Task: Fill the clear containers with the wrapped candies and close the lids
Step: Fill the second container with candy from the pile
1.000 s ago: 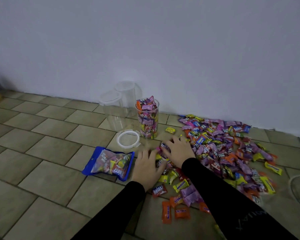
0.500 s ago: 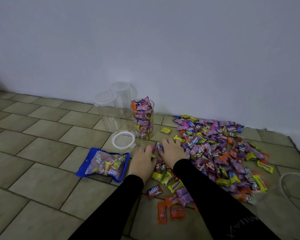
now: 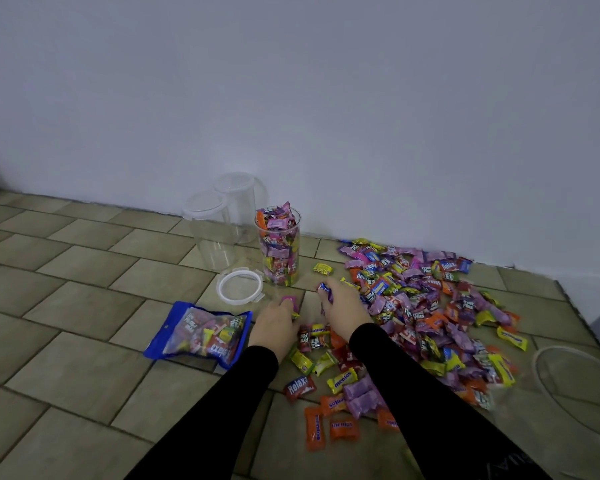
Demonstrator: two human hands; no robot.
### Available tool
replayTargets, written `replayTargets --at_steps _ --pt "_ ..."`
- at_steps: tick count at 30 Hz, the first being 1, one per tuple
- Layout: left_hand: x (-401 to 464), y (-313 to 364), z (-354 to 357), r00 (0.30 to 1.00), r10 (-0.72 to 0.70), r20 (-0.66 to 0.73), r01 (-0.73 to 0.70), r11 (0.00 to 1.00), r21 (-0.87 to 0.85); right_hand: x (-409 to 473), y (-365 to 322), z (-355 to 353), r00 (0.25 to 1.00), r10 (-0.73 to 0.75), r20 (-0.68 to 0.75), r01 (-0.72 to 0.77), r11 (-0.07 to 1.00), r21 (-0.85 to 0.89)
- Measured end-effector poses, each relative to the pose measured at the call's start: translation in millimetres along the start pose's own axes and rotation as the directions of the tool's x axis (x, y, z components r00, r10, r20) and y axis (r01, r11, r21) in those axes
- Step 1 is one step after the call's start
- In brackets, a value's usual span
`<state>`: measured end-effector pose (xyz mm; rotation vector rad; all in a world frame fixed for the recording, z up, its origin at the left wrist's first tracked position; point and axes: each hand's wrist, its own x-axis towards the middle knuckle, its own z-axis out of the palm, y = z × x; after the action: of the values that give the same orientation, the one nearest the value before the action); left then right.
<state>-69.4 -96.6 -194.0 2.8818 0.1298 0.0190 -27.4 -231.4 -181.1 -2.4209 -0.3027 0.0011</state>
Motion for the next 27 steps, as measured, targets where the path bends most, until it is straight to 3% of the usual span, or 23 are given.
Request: replayTargets --at_steps 3,7,11,18,23,27 --pt "0.7 1.0 -1.8 1.0 -0.018 -0.007 0.018 0.996 -0.084 -4.3 -5.1 -10.6 0.997 -0.006 -0.078 0.024 0.972 0.232" --pt "-7.2 7.3 -4.2 0.993 -0.054 -0.102 0.026 0.967 -0.254 -14.1 -11.8 -24.0 0.992 0.01 -0.129 0.043 0.917 0.397" --pt "-14.1 19.9 -11.9 0.98 -0.07 -0.186 -0.014 0.909 -0.416 -20.1 -14.4 -31.1 0.973 0.016 -0.231 0.083 0.908 0.412" --pt "-22.9 48.1 -33.4 0.949 -0.131 -0.287 -0.105 0.726 -0.679 -44.1 -18.6 -54.6 0.965 0.023 -0.261 0.123 0.839 0.53" --pt "-28.9 72.2 -47.1 0.941 -0.236 -0.245 -0.081 0.543 -0.836 -61.4 -23.1 -77.0 0.947 0.07 -0.315 0.148 0.772 0.618" --pt "-36.5 97.7 -61.7 0.94 -0.228 -0.254 -0.131 0.448 -0.884 -77.5 -26.3 -98.9 0.904 0.09 -0.417 0.218 0.743 0.633"
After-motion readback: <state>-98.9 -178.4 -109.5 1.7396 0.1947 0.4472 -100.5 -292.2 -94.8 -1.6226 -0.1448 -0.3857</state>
